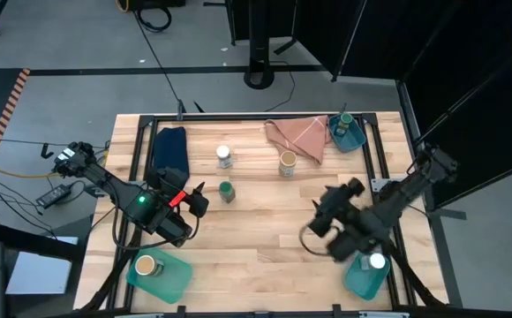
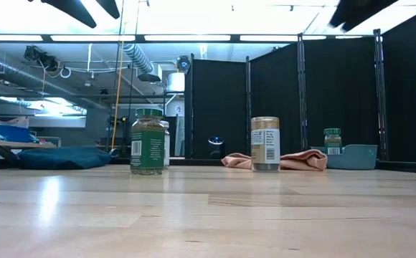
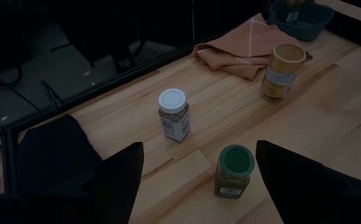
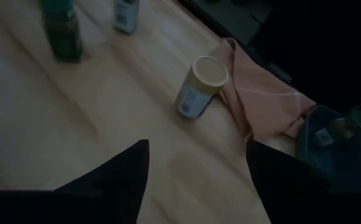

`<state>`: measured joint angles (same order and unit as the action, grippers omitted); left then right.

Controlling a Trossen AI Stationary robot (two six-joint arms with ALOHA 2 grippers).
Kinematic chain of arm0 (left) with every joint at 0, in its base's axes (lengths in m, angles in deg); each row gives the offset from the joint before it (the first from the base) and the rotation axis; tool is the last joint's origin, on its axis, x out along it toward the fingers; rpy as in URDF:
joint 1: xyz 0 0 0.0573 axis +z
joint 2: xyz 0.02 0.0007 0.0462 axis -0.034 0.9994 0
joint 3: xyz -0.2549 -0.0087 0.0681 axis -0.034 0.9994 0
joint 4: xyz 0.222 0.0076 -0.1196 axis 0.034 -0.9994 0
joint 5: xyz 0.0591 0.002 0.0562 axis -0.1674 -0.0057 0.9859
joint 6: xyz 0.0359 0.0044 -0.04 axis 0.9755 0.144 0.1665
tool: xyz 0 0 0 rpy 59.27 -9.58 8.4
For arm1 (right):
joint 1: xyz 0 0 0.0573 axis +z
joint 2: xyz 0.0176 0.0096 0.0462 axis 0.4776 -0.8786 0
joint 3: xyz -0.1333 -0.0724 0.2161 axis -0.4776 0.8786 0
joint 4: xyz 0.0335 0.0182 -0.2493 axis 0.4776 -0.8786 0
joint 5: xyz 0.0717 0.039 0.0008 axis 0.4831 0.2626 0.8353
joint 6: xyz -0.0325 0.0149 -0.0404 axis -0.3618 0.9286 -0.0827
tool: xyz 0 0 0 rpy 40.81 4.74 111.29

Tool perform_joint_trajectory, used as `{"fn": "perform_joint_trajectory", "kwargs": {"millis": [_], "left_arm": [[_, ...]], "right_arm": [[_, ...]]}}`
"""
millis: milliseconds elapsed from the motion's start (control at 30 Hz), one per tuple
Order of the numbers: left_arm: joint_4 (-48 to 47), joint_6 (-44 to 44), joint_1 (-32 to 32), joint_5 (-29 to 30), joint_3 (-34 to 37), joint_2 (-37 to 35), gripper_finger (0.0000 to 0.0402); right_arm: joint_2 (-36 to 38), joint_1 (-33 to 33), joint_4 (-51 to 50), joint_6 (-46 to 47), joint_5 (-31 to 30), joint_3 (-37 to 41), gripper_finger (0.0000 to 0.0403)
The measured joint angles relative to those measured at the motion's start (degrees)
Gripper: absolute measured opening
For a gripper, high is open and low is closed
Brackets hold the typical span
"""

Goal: Sort spices by type
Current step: Put the brown seasoning bottle into the green transparent bin

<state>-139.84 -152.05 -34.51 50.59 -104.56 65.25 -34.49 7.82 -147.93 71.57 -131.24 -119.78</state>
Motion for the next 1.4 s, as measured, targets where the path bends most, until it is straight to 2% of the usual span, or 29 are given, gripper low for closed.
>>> {"fn": "perform_joint_trajectory", "kwargs": {"millis": [167, 367, 500, 700, 867, 967, 1200, 1400], "left_arm": [[0.0, 1.3, 0.0, -1.5, 0.0, -0.1, 0.0314], [0.2, 5.0, 0.4, -4.8, 0.0, -1.3, 0.0314], [0.6, 6.6, 0.8, -6.3, 0.0, -3.3, 0.0314], [1.4, 9.3, 0.9, -7.2, 0.0, -6.7, 0.0314], [1.4, 11.2, 1.1, -7.2, 0.0, -8.1, 0.0314], [1.4, 12.3, 1.1, -7.3, 0.0, -8.0, 0.0314], [1.5, 13.1, 1.1, -7.6, 0.0, -8.0, 0.0314], [2.7, 13.3, 1.1, -10.6, 0.0, -8.7, 0.0314]], "right_arm": [[0.0, -9.0, 10.8, -11.9, 0.0, 0.0, 0.0286], [0.0, -18.9, 29.3, -29.5, 0.0, 0.0, 0.0291], [0.0, -25.4, 36.5, -36.9, 1.3, 0.0, 0.0291], [0.0, -34.4, 37.8, -37.5, 8.8, 0.0, 0.0294], [0.0, -39.6, 36.7, -37.7, 10.1, 0.0, 0.0296], [0.0, -42.5, 37.0, -38.3, 14.2, 0.0, 0.0296], [-1.5, -46.6, 38.1, -39.9, 18.9, 1.0, 0.0296], [-2.4, -48.7, 42.8, -40.5, 23.9, 3.3, 0.0296]]}}
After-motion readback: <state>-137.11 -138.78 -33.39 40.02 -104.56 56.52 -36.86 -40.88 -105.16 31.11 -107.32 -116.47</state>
